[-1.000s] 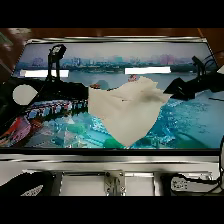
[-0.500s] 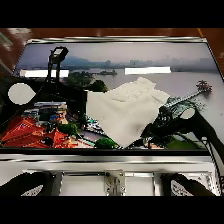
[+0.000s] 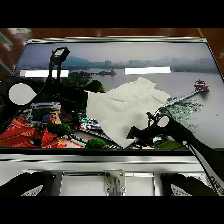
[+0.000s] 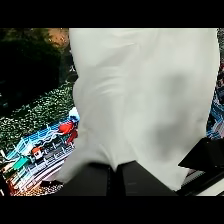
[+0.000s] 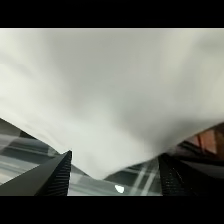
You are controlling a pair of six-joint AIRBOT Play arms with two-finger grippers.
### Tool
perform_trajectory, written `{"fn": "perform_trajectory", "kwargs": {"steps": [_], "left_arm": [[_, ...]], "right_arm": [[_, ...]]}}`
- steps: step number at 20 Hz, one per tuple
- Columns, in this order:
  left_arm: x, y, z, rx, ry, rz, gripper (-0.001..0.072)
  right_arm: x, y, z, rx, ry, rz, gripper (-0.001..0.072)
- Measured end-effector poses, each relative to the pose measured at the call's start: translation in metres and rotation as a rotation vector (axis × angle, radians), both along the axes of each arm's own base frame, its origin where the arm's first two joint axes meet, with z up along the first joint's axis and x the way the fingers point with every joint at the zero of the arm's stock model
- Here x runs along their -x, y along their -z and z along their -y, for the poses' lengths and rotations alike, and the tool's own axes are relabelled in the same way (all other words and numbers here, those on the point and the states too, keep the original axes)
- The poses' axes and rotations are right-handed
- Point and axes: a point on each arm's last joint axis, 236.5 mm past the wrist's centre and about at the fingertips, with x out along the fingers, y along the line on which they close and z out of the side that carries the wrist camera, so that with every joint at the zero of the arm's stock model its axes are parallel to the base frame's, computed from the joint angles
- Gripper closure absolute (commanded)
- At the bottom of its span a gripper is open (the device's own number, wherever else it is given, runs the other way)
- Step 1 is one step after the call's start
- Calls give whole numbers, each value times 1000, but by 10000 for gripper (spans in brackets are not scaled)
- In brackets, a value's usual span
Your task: Fold the shirts.
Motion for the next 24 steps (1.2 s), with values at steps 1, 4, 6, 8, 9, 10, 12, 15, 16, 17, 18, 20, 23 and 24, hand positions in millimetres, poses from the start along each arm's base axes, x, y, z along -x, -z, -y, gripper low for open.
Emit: {"fn": "perform_trajectory", "kwargs": {"steps": [1,4,6,8,9,10,12,15,16,17,18,20,23,24], "left_arm": [[0,0,0,0,0,0,672],[0,0,0,0,0,1,672],[0,0,0,0,0,1,672],[0,0,0,1,-1,2,672],[0,0,0,0,-1,3,672],[-1,0,-2,-7,-2,9,672],[-5,-1,-8,-42,3,40,672],[-13,-21,-30,-73,-22,116,672],[-16,-41,-41,-66,-47,161,672],[-18,-67,-52,-47,-76,218,672],[-17,-102,-64,-15,-108,296,672],[-3,-190,-88,82,-174,498,672],[65,-335,-124,311,-254,866,672],[94,-370,-135,386,-265,962,672]], "right_arm": [[-4,1,-3,0,26,9,75],[-19,4,-7,7,105,38,280],[-25,5,-8,8,138,50,637],[-30,5,-8,7,162,59,652],[-32,4,-9,4,163,65,652],[-34,-1,-11,-7,146,85,652],[-45,-22,-19,-41,64,172,652],[-73,-100,-22,-81,-133,420,652],[-81,-135,-16,-71,-194,521,652],[-91,-178,-6,-51,-237,637,652],[-100,-229,9,-11,-262,773,652],[-102,-340,49,108,-240,1057,652],[-60,-498,97,255,-94,1462,652],[-40,-537,106,275,-41,1567,652]]}}
